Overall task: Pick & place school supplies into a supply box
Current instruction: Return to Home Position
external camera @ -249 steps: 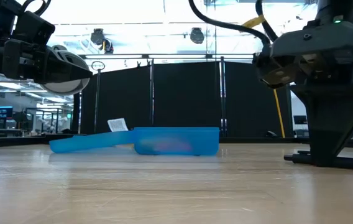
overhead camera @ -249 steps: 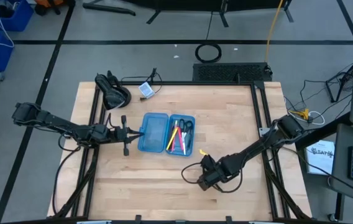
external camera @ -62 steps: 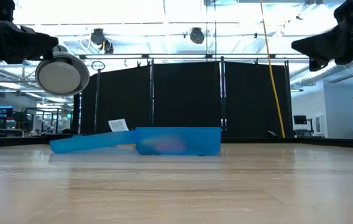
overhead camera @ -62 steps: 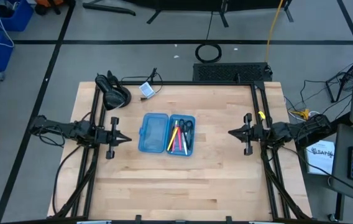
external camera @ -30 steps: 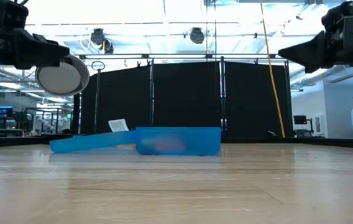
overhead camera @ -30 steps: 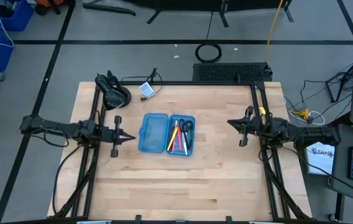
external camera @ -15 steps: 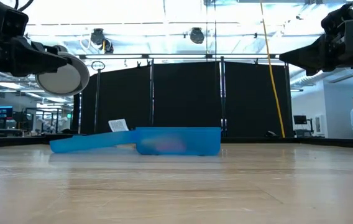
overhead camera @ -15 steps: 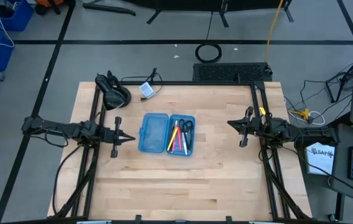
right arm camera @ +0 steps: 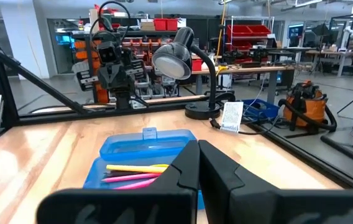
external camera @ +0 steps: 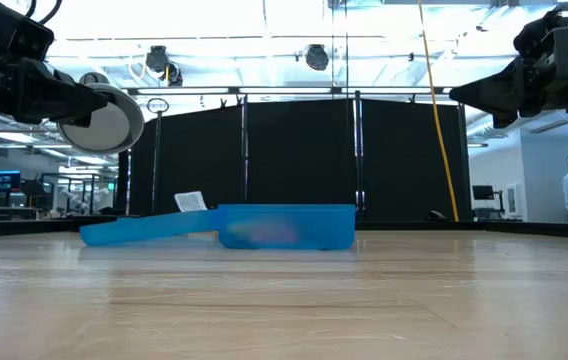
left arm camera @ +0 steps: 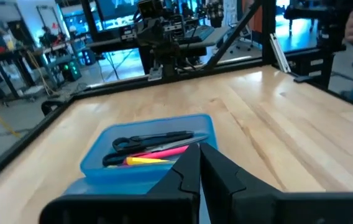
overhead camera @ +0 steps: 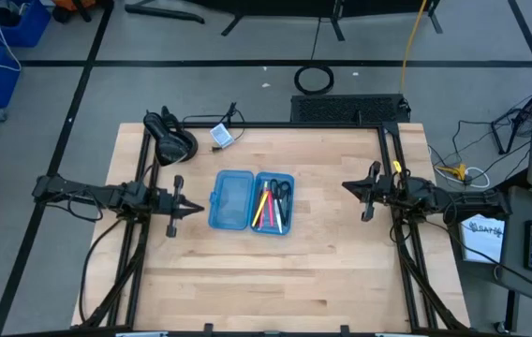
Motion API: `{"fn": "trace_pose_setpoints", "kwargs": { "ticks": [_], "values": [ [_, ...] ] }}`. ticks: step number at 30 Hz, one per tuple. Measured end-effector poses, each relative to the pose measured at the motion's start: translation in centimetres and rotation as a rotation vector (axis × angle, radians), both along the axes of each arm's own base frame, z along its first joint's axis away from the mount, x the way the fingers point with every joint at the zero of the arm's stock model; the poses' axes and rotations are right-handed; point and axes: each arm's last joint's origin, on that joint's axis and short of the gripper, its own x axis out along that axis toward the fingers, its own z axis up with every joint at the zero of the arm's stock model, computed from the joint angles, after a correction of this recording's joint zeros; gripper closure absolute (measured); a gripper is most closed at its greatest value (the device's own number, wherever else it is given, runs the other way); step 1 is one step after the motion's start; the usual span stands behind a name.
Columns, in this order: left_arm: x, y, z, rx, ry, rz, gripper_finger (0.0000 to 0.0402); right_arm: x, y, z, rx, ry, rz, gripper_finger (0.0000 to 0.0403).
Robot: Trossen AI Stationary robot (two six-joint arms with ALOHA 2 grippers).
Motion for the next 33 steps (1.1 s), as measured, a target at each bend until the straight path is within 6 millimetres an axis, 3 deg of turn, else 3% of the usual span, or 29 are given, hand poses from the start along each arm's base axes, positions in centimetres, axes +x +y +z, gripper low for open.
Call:
{"fn": "trace_pose_setpoints", "kwargs": {
  "ticks": [12,21,33],
  "values": [
    [0.01,0.08,0.09,-0.031,-0.005,0.031,0.0398,0.01,0.0,-0.01,0.0,0.001,0.0,0.0403],
    [0.01,0.08,0.09,-0.03,-0.006,0.031,0.0365,0.01,0.0,-0.03,0.0,0.002,0.0,0.0403],
    [0.01,0.08,0.1,-0.032,-0.006,0.031,0.036,0.01,0.0,-0.03,0.0,0.001,0.0,0.0403]
  ]
}}
